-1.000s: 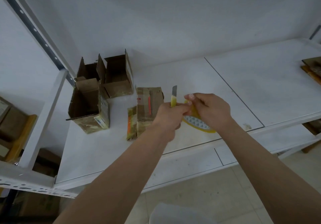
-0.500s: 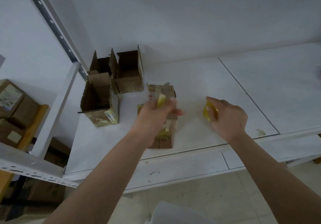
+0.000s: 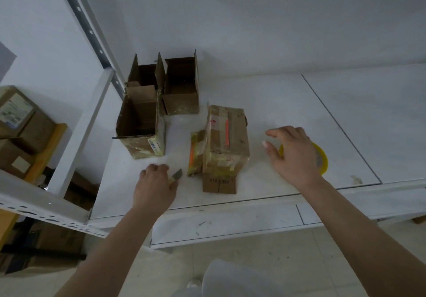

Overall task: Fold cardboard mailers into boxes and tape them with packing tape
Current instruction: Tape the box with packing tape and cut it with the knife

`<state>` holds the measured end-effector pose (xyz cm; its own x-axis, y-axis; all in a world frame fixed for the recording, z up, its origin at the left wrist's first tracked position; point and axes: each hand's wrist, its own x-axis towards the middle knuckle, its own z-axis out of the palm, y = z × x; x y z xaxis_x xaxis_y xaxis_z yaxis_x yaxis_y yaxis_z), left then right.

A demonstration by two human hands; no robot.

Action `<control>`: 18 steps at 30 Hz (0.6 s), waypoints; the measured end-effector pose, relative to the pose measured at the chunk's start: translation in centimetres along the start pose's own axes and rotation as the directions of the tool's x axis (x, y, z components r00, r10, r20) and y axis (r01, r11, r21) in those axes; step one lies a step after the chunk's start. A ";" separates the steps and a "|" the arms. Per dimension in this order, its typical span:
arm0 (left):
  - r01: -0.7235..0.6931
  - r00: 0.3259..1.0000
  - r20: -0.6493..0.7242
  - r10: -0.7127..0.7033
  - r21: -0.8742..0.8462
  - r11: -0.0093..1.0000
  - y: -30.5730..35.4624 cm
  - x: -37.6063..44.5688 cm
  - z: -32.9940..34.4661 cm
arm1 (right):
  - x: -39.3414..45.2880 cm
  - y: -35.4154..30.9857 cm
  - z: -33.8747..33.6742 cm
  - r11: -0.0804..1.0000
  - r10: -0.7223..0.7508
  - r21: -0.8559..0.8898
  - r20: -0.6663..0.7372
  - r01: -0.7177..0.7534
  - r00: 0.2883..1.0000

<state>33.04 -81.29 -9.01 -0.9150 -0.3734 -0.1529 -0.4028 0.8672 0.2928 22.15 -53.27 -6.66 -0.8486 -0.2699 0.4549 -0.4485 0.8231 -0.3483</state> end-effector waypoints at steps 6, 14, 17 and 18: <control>-0.575 0.807 -0.401 0.433 -0.371 0.729 6.5 0.4 -3.3 | 0.5 -4.1 1.4 0.942 -0.239 0.246 0.013 0.228 0.971; -0.508 0.861 -0.211 0.462 -0.366 0.780 4.7 2.8 -1.6 | 0.1 -5.1 3.3 0.926 -0.271 0.300 0.097 0.232 0.958; -0.551 0.834 -0.264 0.485 -0.360 0.753 4.7 2.6 -0.8 | 0.2 -5.2 3.2 0.923 -0.338 0.219 0.076 0.315 0.938; -0.562 0.826 -0.293 0.482 -0.358 0.746 4.7 2.5 -0.6 | 0.1 -5.3 3.2 0.923 -0.359 0.173 0.064 0.344 0.931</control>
<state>28.81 -78.31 -7.49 -0.9565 0.0129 0.2913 0.2054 0.7388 0.6419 23.58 -59.28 -7.42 -0.6472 -0.5787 0.4962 -0.7542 0.5807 -0.3066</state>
